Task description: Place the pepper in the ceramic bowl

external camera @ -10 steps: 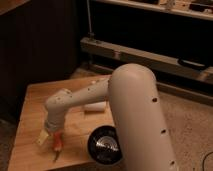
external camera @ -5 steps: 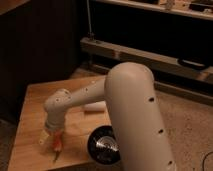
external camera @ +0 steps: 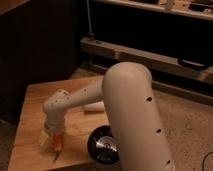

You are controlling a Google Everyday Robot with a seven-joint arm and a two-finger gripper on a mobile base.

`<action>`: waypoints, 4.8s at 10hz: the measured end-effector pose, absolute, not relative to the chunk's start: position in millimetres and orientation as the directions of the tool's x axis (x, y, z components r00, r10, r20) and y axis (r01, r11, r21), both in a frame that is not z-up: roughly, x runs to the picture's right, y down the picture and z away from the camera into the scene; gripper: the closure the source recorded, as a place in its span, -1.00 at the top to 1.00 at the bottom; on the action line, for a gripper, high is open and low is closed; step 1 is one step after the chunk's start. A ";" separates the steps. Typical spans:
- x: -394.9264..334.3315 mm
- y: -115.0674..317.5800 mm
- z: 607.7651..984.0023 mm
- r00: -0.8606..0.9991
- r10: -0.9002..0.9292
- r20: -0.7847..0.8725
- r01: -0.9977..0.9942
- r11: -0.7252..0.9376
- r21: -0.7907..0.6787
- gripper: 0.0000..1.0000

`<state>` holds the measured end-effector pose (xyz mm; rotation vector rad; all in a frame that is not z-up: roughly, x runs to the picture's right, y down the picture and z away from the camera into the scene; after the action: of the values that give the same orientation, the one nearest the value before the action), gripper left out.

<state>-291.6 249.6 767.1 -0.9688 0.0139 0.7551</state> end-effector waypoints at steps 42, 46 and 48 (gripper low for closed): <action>-209.6 140.0 762.4 0.804 0.518 -0.292 -0.508 0.344 -0.790 -0.90; -140.0 125.9 757.9 0.785 0.560 -0.263 -0.474 0.270 -0.838 -0.90; -107.8 129.0 753.1 0.777 0.572 -0.264 -0.469 0.246 -0.848 -0.90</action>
<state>-107.8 129.0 753.1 -1.1155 -0.1070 0.7115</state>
